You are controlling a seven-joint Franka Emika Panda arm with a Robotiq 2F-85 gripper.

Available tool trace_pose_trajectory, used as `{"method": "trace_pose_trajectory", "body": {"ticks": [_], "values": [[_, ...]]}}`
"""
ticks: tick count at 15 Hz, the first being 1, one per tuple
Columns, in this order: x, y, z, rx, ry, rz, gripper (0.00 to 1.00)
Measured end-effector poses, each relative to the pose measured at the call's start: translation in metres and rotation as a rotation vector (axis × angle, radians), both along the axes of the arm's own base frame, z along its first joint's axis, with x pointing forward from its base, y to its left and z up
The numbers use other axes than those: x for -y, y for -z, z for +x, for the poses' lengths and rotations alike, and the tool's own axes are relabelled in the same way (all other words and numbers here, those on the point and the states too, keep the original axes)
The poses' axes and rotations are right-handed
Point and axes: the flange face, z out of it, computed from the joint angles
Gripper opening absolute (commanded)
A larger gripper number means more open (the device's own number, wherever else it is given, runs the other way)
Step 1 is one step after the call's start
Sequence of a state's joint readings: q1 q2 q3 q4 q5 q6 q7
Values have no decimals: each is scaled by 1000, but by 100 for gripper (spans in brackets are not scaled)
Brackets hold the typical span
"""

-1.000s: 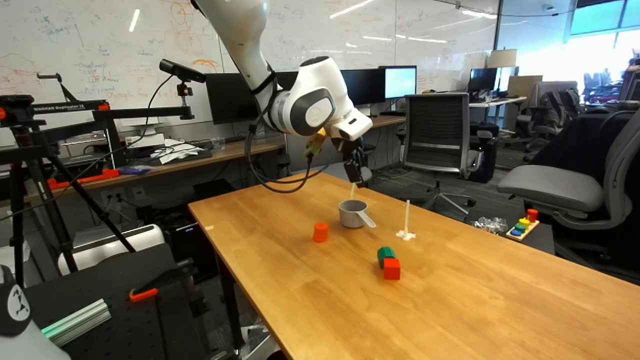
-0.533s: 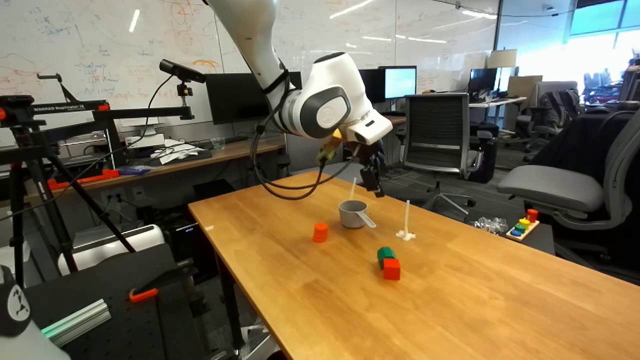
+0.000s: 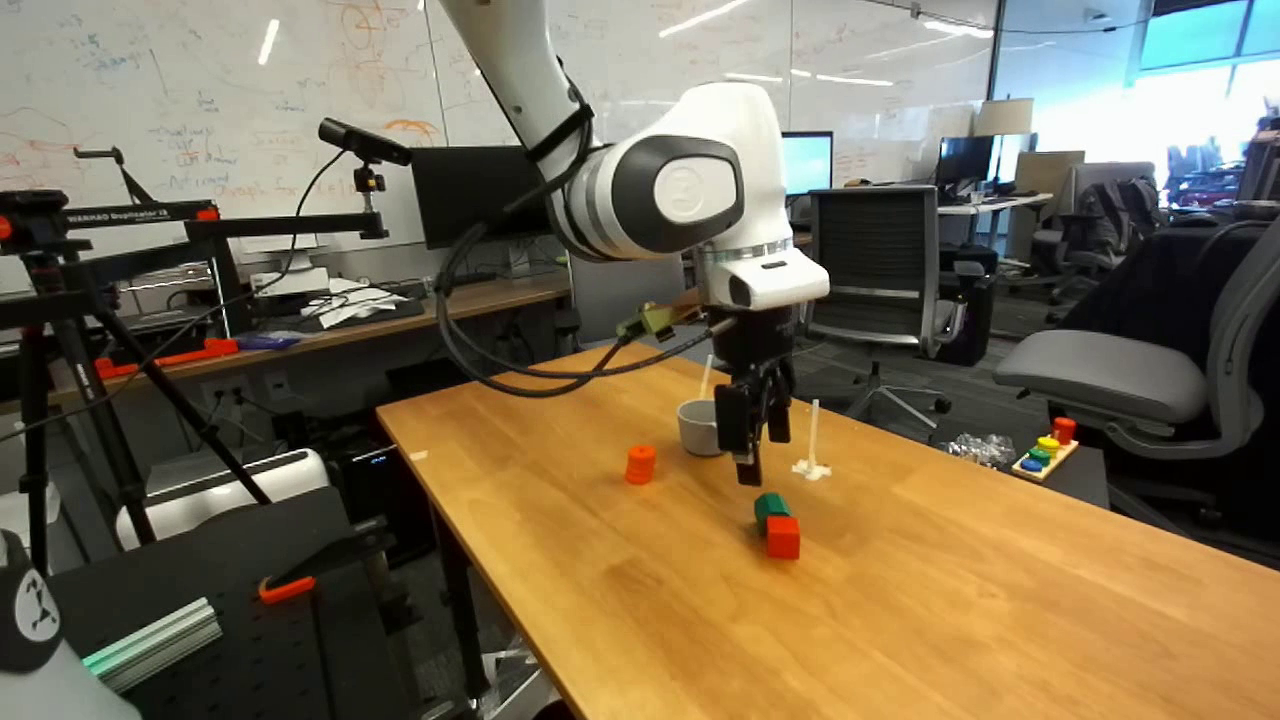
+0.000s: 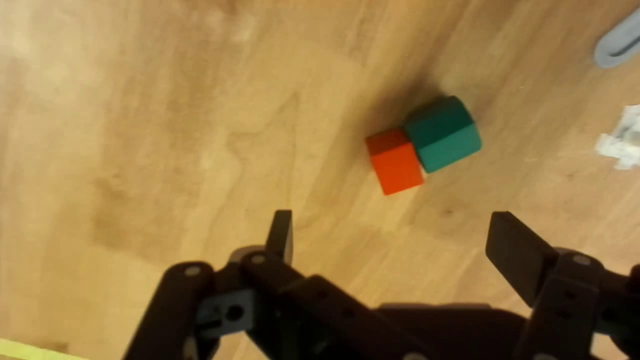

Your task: Place the yellow, green and orange blocks inside the grey measuring cup

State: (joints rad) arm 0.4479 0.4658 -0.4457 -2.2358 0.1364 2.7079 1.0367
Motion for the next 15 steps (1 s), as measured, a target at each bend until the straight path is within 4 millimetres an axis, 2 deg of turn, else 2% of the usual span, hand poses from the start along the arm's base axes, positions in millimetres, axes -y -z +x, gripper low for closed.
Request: {"method": "trace_pose_trajectory", "body": {"ticks": [4, 8, 10, 15], "values": [[5, -30, -18, -137, -36, -10, 100], [2, -59, -16, -111, -144, 6, 100], [-2, -61, -14, -97, -203, 40, 100], [-14, -48, -14, -118, -322, 130, 100]]}}
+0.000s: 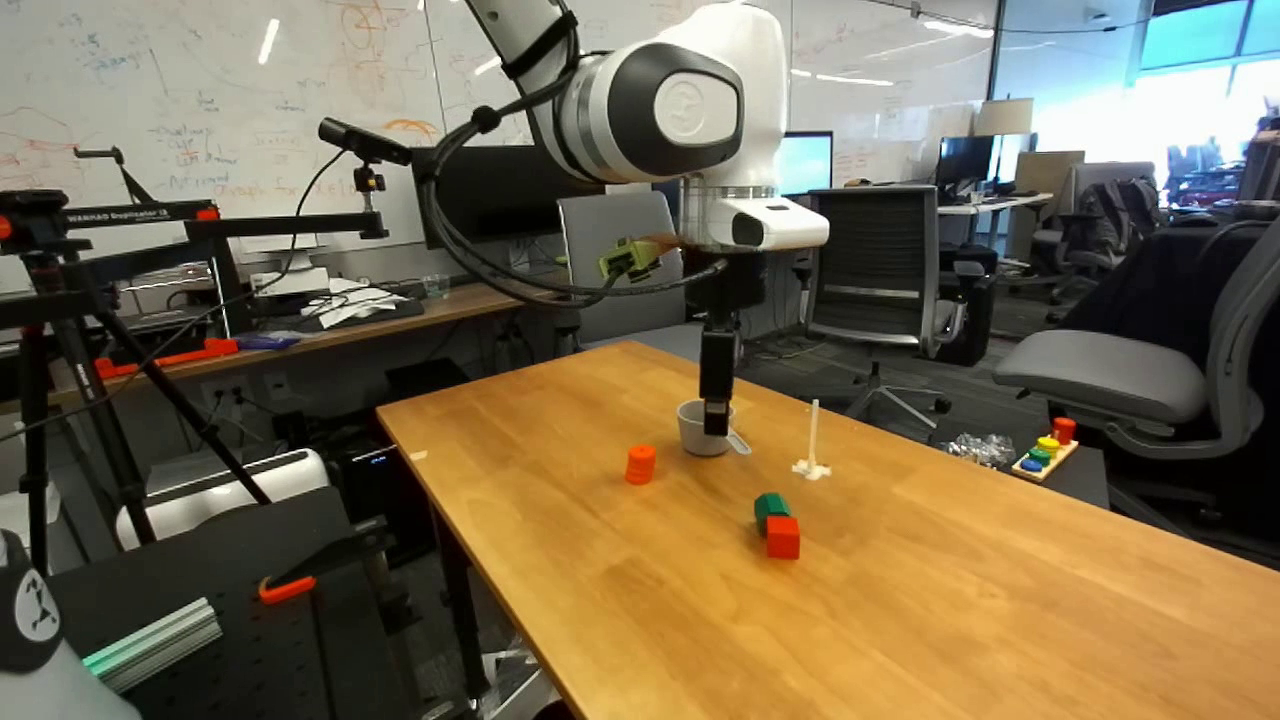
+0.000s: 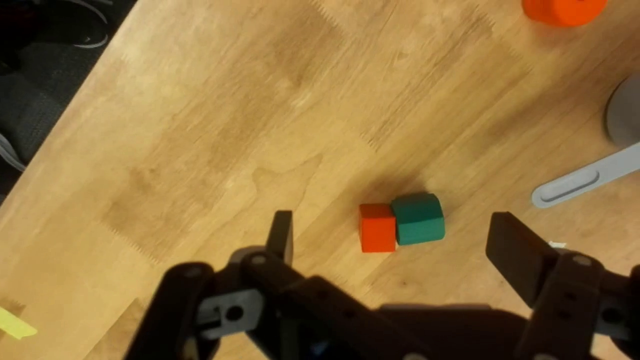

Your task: Place the yellow, green and orange blocks inside the grey measuring cup

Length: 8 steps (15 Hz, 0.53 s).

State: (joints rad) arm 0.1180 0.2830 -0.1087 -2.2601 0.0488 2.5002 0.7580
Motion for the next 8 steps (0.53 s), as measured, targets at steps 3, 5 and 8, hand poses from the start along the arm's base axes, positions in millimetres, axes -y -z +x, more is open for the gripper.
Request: {"method": "trace_pose_trajectory", "body": {"ticks": [3, 5, 8], "values": [[5, 9, 3, -15, -34, 0, 100], [13, 15, 7, -23, -50, -25, 100], [29, 24, 13, -34, -62, -64, 100]]}}
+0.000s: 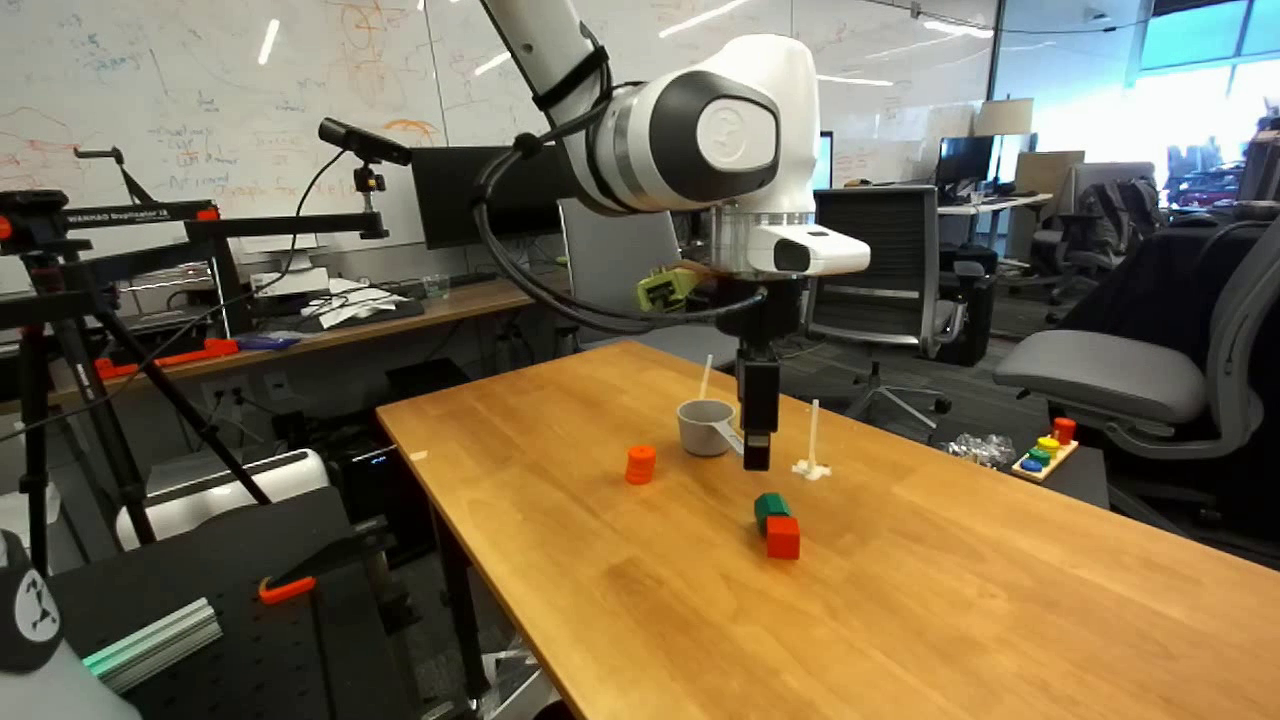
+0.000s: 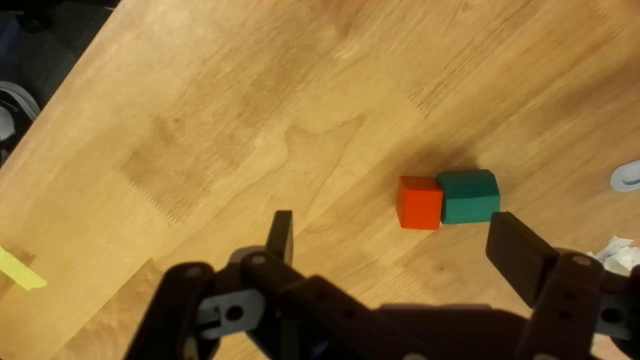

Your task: Place the yellow, green and orange blocks inside the grey measuring cup

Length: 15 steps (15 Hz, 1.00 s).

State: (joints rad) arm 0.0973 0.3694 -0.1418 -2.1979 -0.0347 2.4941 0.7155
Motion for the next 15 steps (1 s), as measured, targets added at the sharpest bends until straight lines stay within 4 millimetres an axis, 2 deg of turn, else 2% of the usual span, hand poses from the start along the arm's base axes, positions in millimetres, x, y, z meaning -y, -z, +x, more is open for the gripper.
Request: {"method": "trace_pose_trajectory", "body": {"ticks": [5, 15], "values": [[8, 25, 13, -19, -1, -19, 100], [-9, 73, 43, -28, -50, -9, 100]]}}
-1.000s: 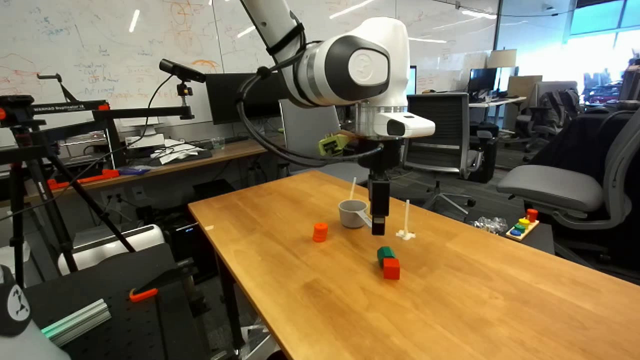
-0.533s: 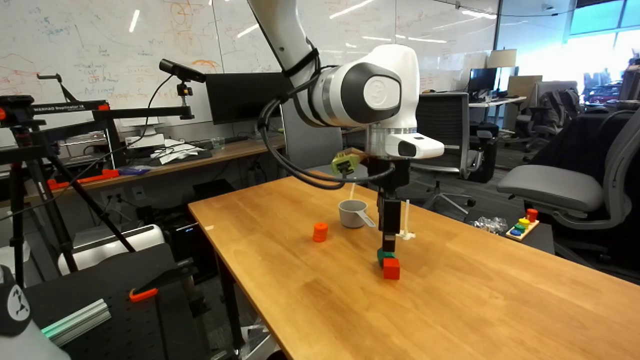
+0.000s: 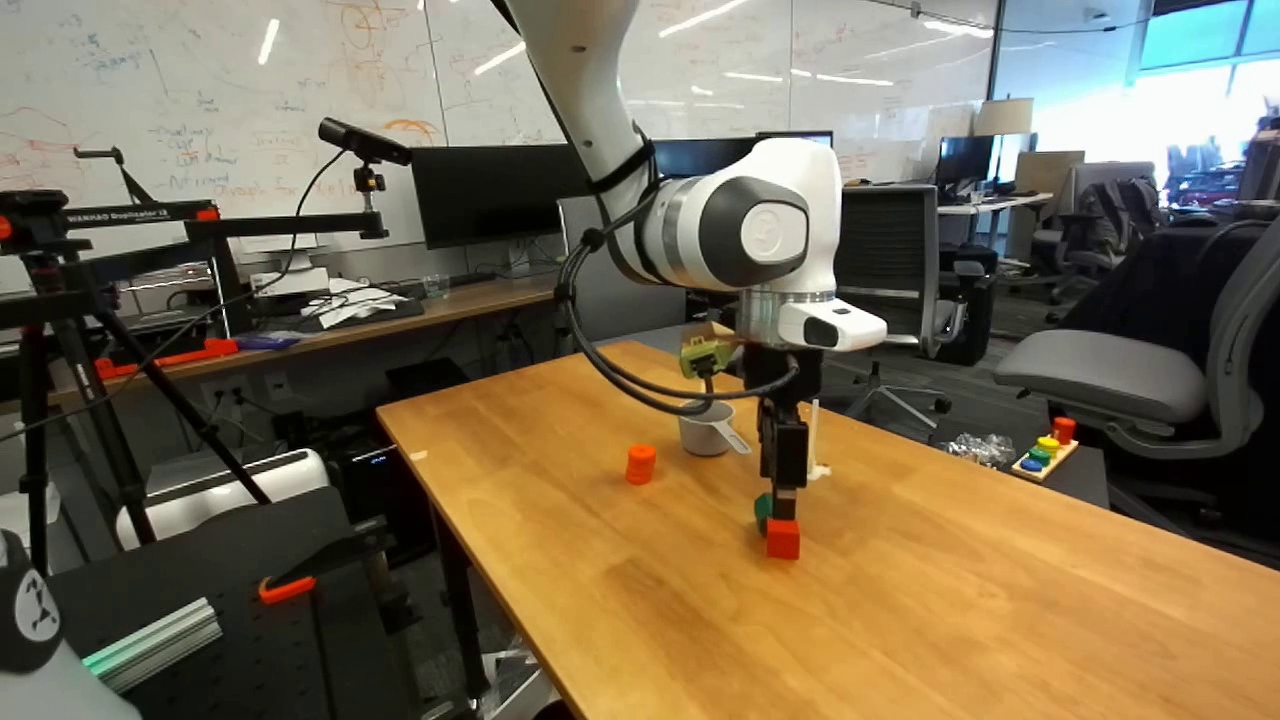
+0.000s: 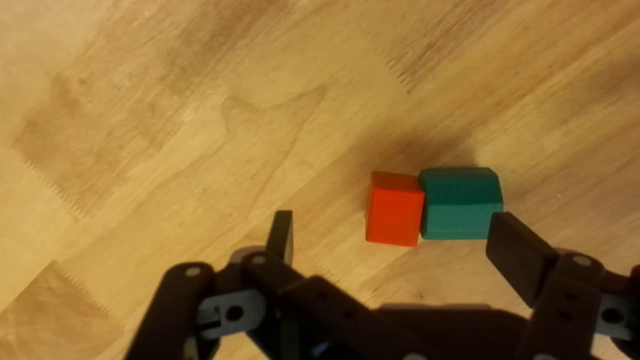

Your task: Place the yellow, green and orange blocks inside the grey measuring cup

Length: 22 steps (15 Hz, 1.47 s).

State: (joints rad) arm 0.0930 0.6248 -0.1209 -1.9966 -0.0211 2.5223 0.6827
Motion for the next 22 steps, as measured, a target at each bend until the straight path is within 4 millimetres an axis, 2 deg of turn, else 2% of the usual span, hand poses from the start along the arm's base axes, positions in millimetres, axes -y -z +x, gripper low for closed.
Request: {"method": "trace_pose_trajectory", "body": {"ticks": [6, 9, 12, 18, 22], "values": [[-27, 20, 14, -3, -35, 35, 100], [-33, 25, 18, 0, -43, 41, 100], [-29, 22, 22, 8, -36, 35, 100], [-5, 13, 26, 24, 11, 20, 100], [-5, 18, 23, 17, 36, 37, 100]]}}
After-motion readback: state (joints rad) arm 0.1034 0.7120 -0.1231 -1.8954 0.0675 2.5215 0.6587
